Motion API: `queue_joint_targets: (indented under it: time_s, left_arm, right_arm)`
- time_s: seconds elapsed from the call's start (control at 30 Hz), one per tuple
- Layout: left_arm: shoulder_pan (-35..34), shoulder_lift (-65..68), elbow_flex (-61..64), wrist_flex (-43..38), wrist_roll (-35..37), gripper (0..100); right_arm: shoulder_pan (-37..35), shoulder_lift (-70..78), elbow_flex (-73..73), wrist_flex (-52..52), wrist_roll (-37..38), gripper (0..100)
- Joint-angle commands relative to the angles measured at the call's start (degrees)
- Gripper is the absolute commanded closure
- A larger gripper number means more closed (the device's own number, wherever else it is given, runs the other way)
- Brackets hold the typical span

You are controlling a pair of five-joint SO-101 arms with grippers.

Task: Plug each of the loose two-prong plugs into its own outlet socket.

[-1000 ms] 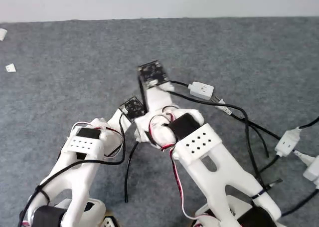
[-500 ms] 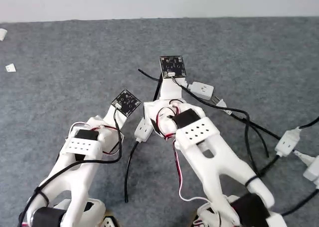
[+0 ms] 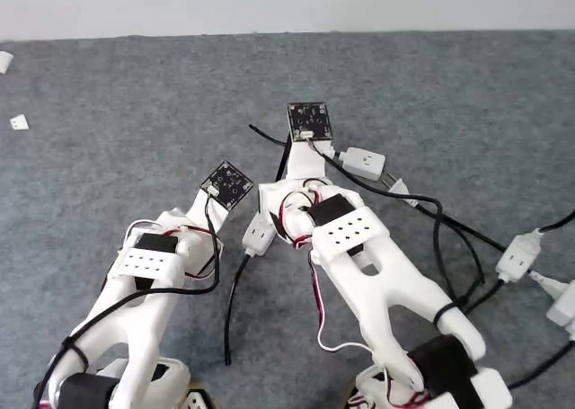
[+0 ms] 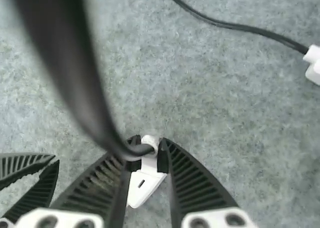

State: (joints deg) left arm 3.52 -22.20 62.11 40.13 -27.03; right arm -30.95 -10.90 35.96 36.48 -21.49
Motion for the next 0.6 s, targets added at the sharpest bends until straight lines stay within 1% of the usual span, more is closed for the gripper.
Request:
queue_joint_targets:
  time_s: [0.0,0.23,0.57]
  left_arm:
    - [-0.53,-1.85,-0.4,-1.05,-1.32,99]
    - [-0.53,-1.85,-0.48,-0.35,-1.67,99]
    - [-0.53,-1.85,-0.48,-0.35,-1.76,99]
  right_arm:
    - [0.75,0.31,-0.53,-3.03,-0.53,99.1]
    - [0.75,1.89,-0.79,-3.74,-0.53,99.1]
    - [2.77,2.07,-0.62,-3.74,-0.53,99.1]
